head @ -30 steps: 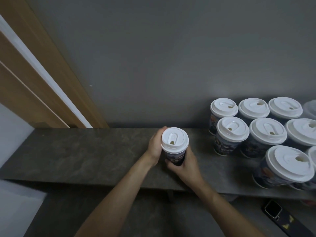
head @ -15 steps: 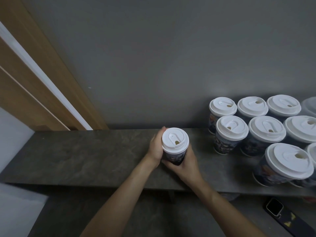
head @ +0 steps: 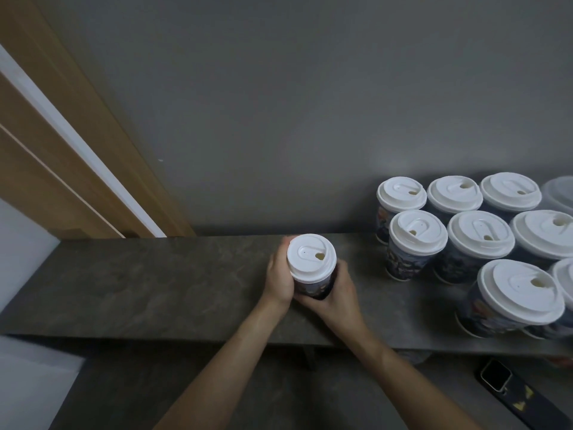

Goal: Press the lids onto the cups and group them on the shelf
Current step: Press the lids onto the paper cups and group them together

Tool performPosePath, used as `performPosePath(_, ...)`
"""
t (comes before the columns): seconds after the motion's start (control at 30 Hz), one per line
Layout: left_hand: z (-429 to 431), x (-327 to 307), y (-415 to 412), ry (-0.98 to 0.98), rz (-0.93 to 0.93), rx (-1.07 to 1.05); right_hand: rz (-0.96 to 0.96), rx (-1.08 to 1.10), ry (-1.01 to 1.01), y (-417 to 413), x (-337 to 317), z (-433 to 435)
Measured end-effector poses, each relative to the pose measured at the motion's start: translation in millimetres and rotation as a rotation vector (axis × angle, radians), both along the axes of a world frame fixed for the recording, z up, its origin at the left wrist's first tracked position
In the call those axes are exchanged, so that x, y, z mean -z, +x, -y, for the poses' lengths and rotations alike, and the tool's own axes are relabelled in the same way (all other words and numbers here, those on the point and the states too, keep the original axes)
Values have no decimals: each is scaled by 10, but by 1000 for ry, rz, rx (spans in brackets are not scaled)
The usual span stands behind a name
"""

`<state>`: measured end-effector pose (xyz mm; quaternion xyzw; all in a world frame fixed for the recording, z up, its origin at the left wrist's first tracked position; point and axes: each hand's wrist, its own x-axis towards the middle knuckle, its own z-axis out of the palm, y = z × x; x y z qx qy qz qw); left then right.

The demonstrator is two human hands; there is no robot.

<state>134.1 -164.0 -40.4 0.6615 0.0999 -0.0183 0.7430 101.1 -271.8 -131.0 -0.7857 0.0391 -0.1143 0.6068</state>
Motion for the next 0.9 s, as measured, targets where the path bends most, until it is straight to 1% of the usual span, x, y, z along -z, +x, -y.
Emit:
performPosePath(0.07, -7, -9, 11, 19, 7, 17, 15, 2, -34, 5, 4, 11)
performPosePath(0.17, -76, -76, 153, -2, -70, 230, 31, -19, -84, 17, 9, 27)
performPosePath(0.2, -86, -101, 183, -16, -91, 248, 39, -20, -90, 17, 5, 29)
performPosePath(0.23, -90, -109, 198, -19, -106, 229, 42, -23, -93, 20, -1, 28)
performPosePath(0.3, -73, -73, 174, -23, -100, 125, 41, -32, -86, 17, 11, 13)
performPosePath(0.37, -34, -14, 99, -34, -51, 52, 34, -25, -37, 19, 18, -2)
performPosePath(0.43, 11, 23, 32, 9, -10, 17, 32, -21, -11, 28, 32, 0)
performPosePath(0.5, -7, 46, 40, 35, 14, 24, 33, -24, -41, 24, 56, 0)
performPosePath(0.53, -35, 24, 77, 45, 9, 65, 32, -30, -60, 22, 58, 3)
performPosePath(0.6, -101, -71, 174, 44, -21, 226, 27, -54, -83, 30, 58, 7)
performPosePath(0.63, -120, -100, 210, 23, -30, 271, 24, -61, -91, 33, 55, 9)
performPosePath(0.73, -99, -117, 206, 1, -52, 210, 29, -60, -84, 41, 54, 16)
performPosePath(0.9, -24, 6, 104, 21, 24, 91, 26, -26, 5, 31, 53, 15)
